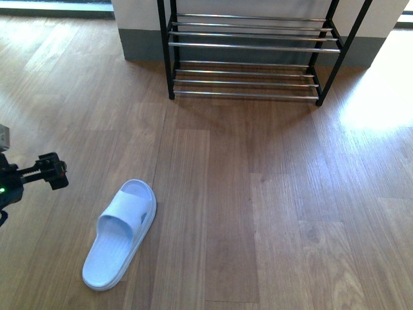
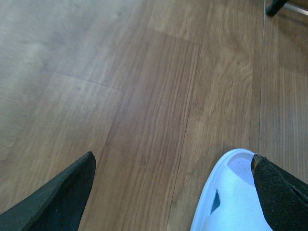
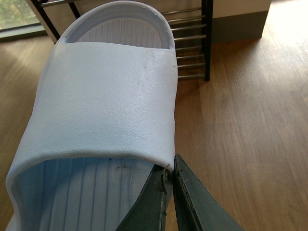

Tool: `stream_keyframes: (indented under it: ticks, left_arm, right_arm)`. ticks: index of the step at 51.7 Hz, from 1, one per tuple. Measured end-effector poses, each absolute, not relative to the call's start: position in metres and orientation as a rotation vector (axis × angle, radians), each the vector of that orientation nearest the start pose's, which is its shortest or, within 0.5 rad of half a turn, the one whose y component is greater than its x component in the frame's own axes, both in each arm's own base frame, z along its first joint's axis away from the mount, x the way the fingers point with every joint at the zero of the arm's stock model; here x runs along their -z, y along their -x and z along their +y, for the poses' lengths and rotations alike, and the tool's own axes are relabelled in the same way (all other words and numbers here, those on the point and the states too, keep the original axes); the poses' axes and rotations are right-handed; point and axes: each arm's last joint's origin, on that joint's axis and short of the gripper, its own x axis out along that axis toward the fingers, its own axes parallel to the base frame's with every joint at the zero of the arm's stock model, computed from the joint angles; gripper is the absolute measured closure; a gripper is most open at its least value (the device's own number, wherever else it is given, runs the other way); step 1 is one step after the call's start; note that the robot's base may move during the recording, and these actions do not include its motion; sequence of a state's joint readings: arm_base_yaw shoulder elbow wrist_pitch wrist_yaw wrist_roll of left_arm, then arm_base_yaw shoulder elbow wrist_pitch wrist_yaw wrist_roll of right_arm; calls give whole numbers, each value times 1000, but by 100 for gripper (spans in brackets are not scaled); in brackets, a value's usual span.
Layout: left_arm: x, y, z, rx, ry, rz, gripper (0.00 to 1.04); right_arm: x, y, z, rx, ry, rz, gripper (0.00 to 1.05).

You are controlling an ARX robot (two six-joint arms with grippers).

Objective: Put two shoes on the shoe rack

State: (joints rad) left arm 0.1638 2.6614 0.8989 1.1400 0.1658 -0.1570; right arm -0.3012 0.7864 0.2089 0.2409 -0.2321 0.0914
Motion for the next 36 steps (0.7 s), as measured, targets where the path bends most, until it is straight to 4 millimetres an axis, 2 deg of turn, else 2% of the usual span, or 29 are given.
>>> stream_keyframes:
  ticks: [6, 13, 17, 20, 27, 36]
  left_arm:
    - [118, -378, 47, 105, 286, 680, 9]
    - [144, -405, 14, 383, 277, 736, 9]
    - [151, -402, 1, 527, 289, 752, 9]
    - [151, -398, 0, 584, 295, 743, 9]
    - [150, -389, 12, 544, 273, 729, 9]
    - [138, -376, 31, 450, 250, 692, 9]
  right_arm:
    - [-175, -157, -42, 83, -179, 322, 104]
    - [-175, -157, -42, 83, -179, 322, 104]
    - [-175, -157, -42, 83, -179, 322, 104]
    - [-175, -157, -42, 83, -179, 322, 104]
    - [-175, -157, -42, 83, -179, 322, 104]
    - [-175, -157, -42, 83, -179, 322, 104]
